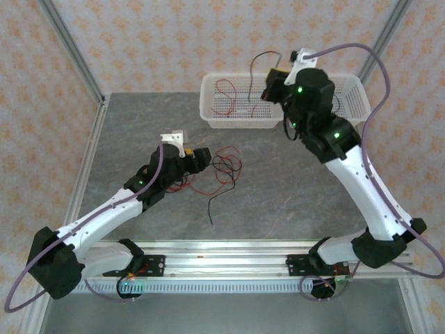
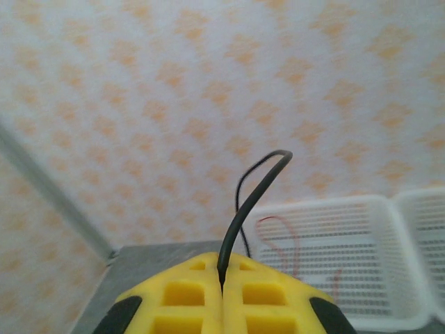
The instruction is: Untangle the cables
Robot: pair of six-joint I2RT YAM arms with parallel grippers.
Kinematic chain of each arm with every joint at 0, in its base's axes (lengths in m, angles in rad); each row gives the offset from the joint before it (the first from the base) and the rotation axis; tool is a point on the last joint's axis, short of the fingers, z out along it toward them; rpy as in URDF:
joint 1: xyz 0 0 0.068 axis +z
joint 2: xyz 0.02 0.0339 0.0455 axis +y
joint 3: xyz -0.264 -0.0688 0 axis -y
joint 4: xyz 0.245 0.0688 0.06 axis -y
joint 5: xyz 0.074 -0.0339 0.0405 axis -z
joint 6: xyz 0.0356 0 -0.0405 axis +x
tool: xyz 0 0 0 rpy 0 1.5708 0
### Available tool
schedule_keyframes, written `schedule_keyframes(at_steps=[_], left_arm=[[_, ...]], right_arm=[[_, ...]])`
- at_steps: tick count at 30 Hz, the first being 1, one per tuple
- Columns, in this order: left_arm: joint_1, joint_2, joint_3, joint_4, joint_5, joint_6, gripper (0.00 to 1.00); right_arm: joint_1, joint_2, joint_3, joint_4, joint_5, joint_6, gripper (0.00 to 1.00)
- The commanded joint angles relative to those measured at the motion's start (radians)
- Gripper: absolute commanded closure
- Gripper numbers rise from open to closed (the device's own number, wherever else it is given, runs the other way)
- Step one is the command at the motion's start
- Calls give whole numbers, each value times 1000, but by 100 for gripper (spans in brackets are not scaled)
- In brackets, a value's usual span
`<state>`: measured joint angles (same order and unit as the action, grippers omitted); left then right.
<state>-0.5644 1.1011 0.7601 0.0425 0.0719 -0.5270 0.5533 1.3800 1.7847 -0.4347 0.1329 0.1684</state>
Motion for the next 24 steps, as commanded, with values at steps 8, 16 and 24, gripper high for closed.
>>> schedule_keyframes(at_steps=[8,16,24], left_arm=[[-9,-145,-15,1,-33,-12,24],[-9,-197,-6,-45,-53,-19,24],[-9,-218,15,-79,-68,-30,24]], right_arm=[[-330,258,224,-13,-200,-39,100],[-473,488,394,-21,-233,-49,100],[-557,624,394,20,-235,-81,100]])
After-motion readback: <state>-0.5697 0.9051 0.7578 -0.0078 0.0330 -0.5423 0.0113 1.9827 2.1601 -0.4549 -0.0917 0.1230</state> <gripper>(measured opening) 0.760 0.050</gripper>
